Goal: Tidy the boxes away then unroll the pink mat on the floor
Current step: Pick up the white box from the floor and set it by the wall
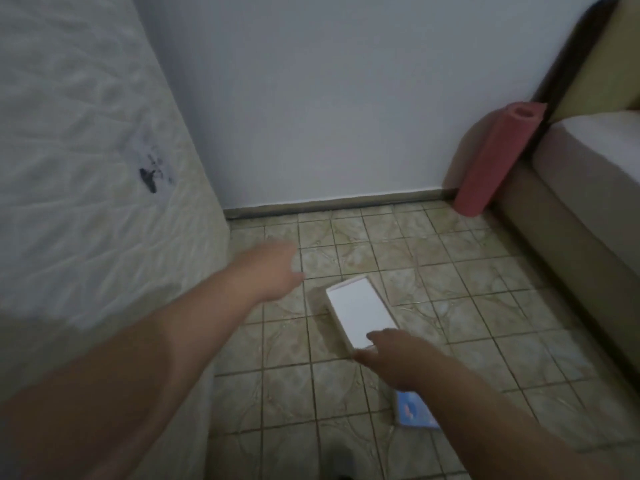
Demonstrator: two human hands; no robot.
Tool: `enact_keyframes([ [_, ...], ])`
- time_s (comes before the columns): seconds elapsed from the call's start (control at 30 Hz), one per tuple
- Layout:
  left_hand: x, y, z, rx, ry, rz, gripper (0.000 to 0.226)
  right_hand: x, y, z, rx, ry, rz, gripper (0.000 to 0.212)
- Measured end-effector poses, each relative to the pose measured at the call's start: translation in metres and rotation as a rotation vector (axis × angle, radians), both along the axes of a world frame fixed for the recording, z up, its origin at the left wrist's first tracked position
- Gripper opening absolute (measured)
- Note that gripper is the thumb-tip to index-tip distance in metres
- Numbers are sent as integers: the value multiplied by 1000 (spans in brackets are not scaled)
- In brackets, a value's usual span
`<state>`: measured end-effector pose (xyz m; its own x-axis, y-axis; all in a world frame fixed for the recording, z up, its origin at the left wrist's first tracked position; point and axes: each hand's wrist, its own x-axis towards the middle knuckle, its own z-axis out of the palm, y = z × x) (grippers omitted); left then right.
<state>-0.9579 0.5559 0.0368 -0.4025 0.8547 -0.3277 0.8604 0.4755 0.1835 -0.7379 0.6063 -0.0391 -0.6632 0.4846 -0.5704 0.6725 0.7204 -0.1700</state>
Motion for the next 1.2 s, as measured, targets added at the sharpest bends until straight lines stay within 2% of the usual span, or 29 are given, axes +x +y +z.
enact_keyframes([
  [0.13,-40,93,-5,43,12,-143,60,-31,40,-27,-49,-103,-35,48],
  [0.27,-55,156,-39,-37,-45,-253,60,-65,104,-33,-80,-57,-298,65],
  [0.53,-77,204,-109,-196,-190,-445,49,-107,234,-2,1,30,-619,70],
  [0.7,-103,230,-137,-267,-257,-618,47,-126,281,14,67,52,-834,70],
  [0.83,-129,279,-145,-315,-218,-766,50,-141,287,2,70,64,-1013,69],
  [0.93,-141,331,-147,-280,-162,-835,52,-148,271,-27,76,97,-1155,66],
  [1.03,-142,379,-149,-231,-147,-851,61,-145,242,-73,17,86,-1291,65],
  [1.2,-137,428,-171,-103,-180,-869,61,-136,184,-166,-111,-49,-1413,58],
])
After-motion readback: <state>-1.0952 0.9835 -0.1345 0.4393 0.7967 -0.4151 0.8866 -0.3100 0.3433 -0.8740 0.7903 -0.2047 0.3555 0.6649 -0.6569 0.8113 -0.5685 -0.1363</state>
